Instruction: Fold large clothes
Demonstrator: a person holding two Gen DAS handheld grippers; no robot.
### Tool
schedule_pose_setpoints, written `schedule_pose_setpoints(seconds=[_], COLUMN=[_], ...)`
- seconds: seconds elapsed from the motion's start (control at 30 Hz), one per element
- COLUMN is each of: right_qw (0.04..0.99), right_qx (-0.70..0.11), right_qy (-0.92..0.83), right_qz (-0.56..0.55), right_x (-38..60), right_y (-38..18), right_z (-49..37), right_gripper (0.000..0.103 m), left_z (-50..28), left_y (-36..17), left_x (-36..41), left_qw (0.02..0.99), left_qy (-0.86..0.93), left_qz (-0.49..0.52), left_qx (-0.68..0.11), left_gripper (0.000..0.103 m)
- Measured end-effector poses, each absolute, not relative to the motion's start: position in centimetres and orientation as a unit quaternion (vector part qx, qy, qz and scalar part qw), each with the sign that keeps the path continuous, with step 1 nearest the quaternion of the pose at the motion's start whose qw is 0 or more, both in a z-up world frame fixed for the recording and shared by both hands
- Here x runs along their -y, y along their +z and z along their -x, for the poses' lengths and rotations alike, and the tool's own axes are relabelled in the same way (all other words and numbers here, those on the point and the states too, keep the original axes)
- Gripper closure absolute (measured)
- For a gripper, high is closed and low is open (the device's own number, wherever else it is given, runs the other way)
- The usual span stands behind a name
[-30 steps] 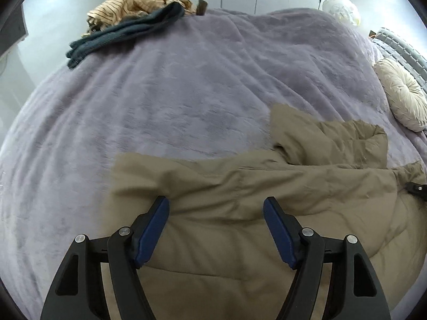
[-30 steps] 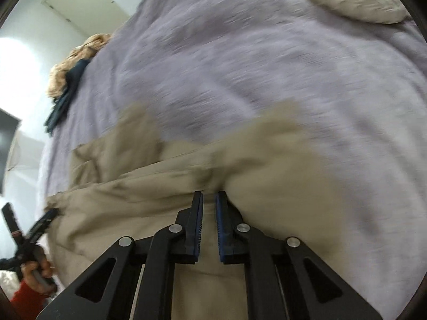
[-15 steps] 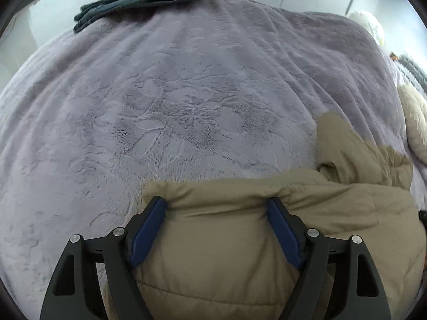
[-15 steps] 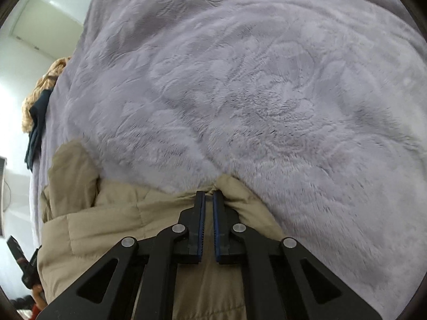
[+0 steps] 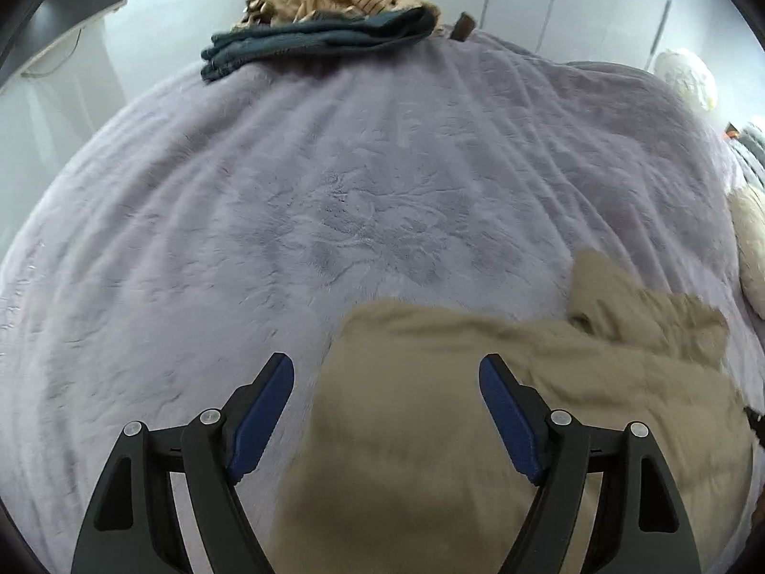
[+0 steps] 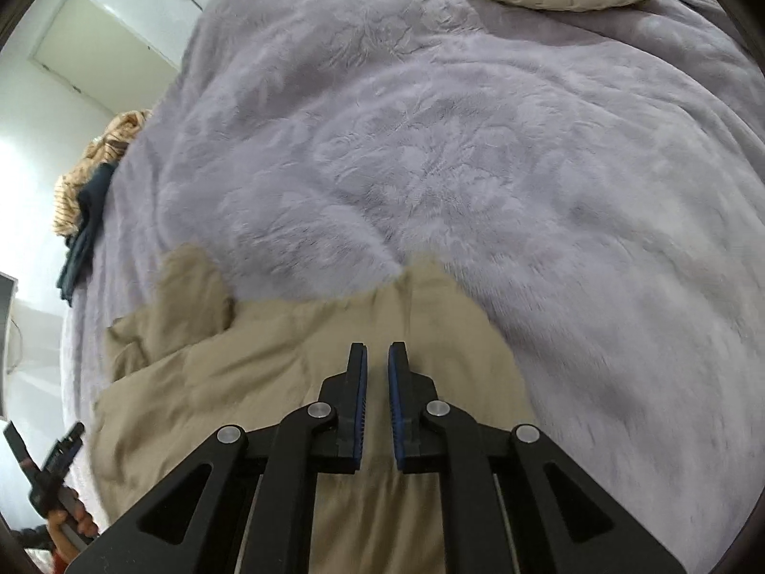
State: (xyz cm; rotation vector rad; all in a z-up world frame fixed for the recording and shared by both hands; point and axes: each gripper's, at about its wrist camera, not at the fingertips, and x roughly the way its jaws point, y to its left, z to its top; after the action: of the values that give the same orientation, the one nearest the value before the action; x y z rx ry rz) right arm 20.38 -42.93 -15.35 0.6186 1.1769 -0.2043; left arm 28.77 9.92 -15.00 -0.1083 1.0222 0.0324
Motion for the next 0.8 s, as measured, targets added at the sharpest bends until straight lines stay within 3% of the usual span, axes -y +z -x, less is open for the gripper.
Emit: schedule_pose_setpoints(seconds=[0.37,0.67,0.8], right_qw=[0.779,0.742,0.720], right_qx=[-0.535,-0.555,-0.576], right_qy=[-0.068,-0.055,-0.055], right_qz=[-0.321,-0.372,-0.384], right_x=[39.2,37.1,35.5], right_y=[-11.7,-12.5,-13.8], right_z=[-10.9,-4.6,-2.9], right_gripper=[0.090,0.060,0.058], left_z=[-19.2,-12.9,-11.6], left_y=[-14.1,-15.2,-16.0], left_x=[-7.5,-6.1,-5.8], left_qw=[0.844,0.827,0.815], left_qy=[-0.014,-0.027,-0.032], left_qz=[0.055,0.058,0.068], left_qx=[-0.533,-0.558,-0.575], left_gripper=[0.022,0.022,0.022])
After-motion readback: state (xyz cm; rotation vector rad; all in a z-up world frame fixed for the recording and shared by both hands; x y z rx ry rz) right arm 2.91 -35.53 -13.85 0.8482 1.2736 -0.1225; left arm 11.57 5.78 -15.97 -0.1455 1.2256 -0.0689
